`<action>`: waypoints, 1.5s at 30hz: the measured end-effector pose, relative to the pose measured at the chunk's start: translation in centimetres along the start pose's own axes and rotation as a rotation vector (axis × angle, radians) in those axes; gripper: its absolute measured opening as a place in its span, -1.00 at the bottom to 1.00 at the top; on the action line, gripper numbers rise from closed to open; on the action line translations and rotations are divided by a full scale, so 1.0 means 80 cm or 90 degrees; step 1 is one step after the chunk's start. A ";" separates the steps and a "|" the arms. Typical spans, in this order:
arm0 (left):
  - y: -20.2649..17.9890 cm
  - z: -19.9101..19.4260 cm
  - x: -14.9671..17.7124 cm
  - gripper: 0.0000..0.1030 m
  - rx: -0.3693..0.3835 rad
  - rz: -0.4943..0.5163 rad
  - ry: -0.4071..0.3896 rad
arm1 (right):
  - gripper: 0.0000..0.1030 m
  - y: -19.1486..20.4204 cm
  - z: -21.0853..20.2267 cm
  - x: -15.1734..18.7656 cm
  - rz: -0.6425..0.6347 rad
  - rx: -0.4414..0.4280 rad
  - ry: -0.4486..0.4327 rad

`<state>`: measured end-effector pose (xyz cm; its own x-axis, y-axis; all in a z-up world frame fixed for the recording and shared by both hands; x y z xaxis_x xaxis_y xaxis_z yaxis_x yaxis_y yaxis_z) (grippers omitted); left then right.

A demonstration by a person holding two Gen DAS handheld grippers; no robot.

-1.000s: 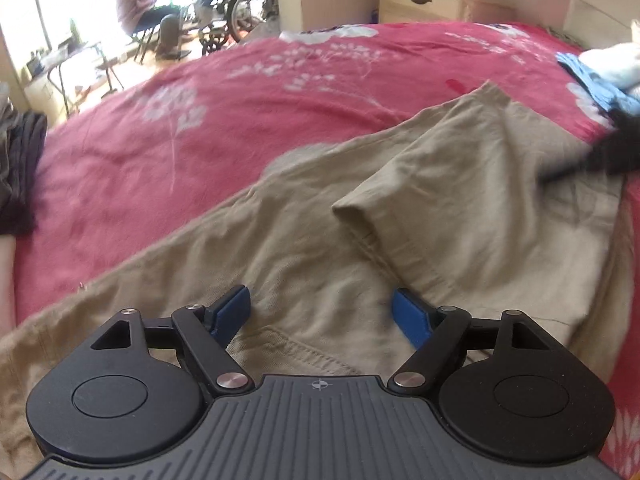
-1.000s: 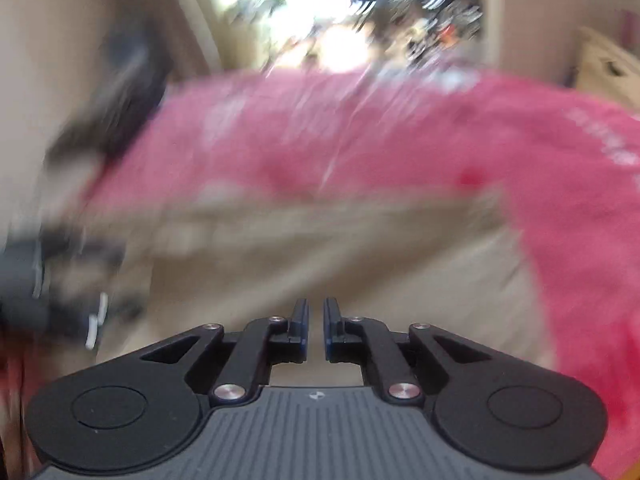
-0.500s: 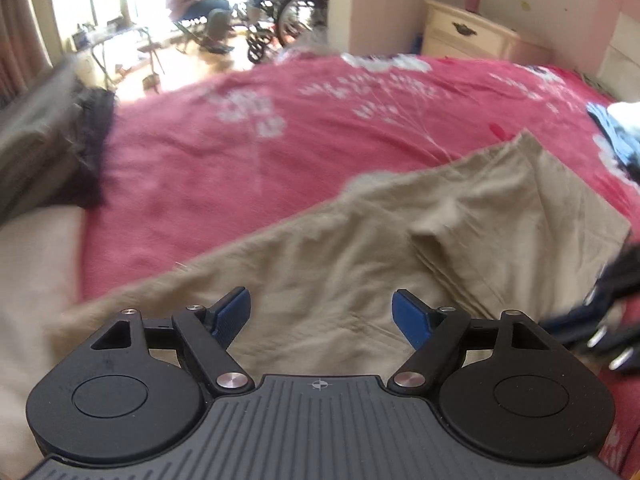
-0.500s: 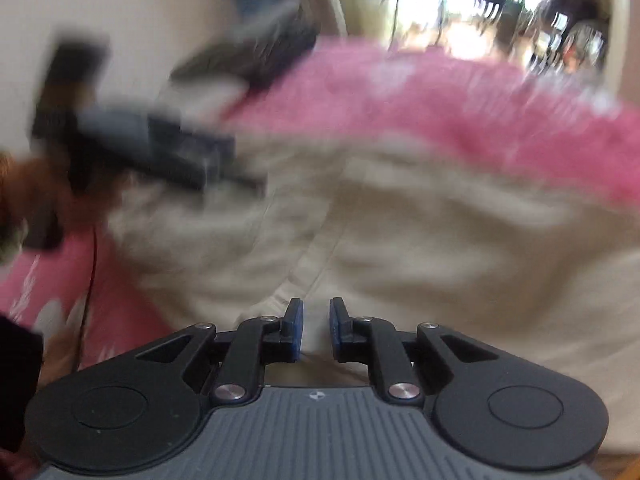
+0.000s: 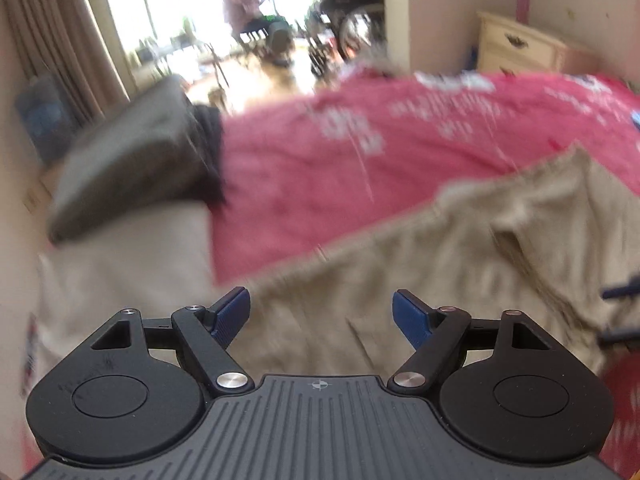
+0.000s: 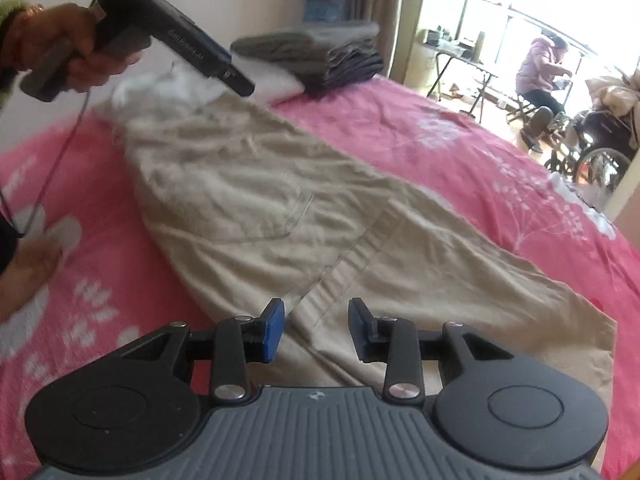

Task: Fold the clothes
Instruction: 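Grasp the folded pants leg edge with the right gripper and lift it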

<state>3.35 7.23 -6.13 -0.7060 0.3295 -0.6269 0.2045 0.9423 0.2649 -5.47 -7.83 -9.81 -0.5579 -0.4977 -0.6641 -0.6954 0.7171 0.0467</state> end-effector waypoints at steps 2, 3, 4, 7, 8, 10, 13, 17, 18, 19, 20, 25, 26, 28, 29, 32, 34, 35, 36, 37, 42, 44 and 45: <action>-0.013 0.004 0.018 0.53 0.018 0.009 0.022 | -0.28 0.005 0.006 0.002 -0.008 -0.001 0.008; -0.017 0.007 0.025 0.53 0.022 0.013 0.029 | -0.28 0.007 0.010 0.002 -0.016 0.002 0.012; -0.020 0.009 0.030 0.53 0.024 0.017 0.036 | -0.27 0.008 0.013 0.002 -0.023 0.005 0.017; -0.025 0.015 0.041 0.53 0.026 0.019 0.049 | -0.27 0.013 0.030 0.006 -0.048 0.022 0.044; -0.025 0.017 0.044 0.53 0.026 0.017 0.051 | -0.26 0.016 0.034 0.007 -0.064 0.034 0.051; -0.022 0.017 0.048 0.53 0.027 0.011 0.056 | -0.26 0.022 0.041 0.008 -0.097 0.056 0.065; -0.022 0.018 0.055 0.53 0.022 0.026 0.057 | -0.25 0.029 0.046 0.009 -0.130 0.082 0.079; -0.026 0.019 0.065 0.54 0.018 0.062 0.050 | -0.17 0.032 0.043 0.009 -0.155 0.106 0.092; -0.026 0.018 0.065 0.54 0.017 0.067 0.046 | -0.17 0.031 0.043 0.009 -0.155 0.107 0.093; -0.026 0.017 0.065 0.54 0.016 0.070 0.043 | -0.20 0.029 0.043 0.009 -0.147 0.103 0.091; -0.026 0.017 0.066 0.54 0.016 0.071 0.041 | -0.21 0.026 0.043 0.008 -0.130 0.098 0.087; -0.023 0.014 0.066 0.54 0.013 0.081 0.032 | -0.71 0.004 0.032 0.001 -0.043 0.108 0.069; -0.022 0.012 0.067 0.54 0.012 0.085 0.029 | -0.73 0.000 0.029 -0.001 -0.019 0.103 0.064; -0.021 0.009 0.068 0.54 0.010 0.092 0.025 | -0.75 -0.009 0.022 -0.005 0.030 0.093 0.052; -0.020 0.008 0.069 0.54 0.010 0.095 0.023 | -0.76 -0.013 0.019 -0.007 0.054 0.088 0.046; -0.020 0.006 0.074 0.54 0.011 0.099 0.025 | -0.76 -0.034 0.008 -0.021 0.172 0.046 0.025; -0.022 0.007 0.077 0.54 0.010 0.100 0.029 | -0.76 -0.049 0.001 -0.033 0.256 0.012 0.013; -0.022 0.008 0.078 0.54 0.008 0.100 0.029 | -0.76 -0.056 -0.001 -0.041 0.277 0.000 0.013; -0.023 0.009 0.078 0.54 0.007 0.101 0.030 | -0.76 -0.061 -0.001 -0.051 0.286 -0.006 0.015; -0.023 0.010 0.079 0.54 0.007 0.100 0.029 | -0.76 -0.066 -0.002 -0.061 0.295 -0.012 0.015; -0.022 0.010 0.082 0.54 0.013 0.087 0.022 | -0.76 -0.063 0.002 -0.134 0.312 -0.061 -0.018; -0.021 0.010 0.083 0.54 0.015 0.082 0.017 | -0.76 -0.048 0.013 -0.164 0.306 -0.097 -0.036; -0.021 0.010 0.084 0.54 0.016 0.079 0.015 | -0.76 -0.036 0.018 -0.177 0.291 -0.110 -0.048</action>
<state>-1.18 7.91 -11.34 -0.6895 0.4430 -0.5731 0.3085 0.8954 0.3209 5.11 -2.16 -1.60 -0.7937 -0.1102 -0.5983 -0.4555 0.7596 0.4643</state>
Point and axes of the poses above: each gripper's, at about its wrist camera, not at the fingertips, and z roughly the way its jaws point, y to its left, x to its underside, the point moved 10 cm from there along z, roughly the way its jaws point, and after that the axes turned 12 degrees about -x, right-handed, at the moved point
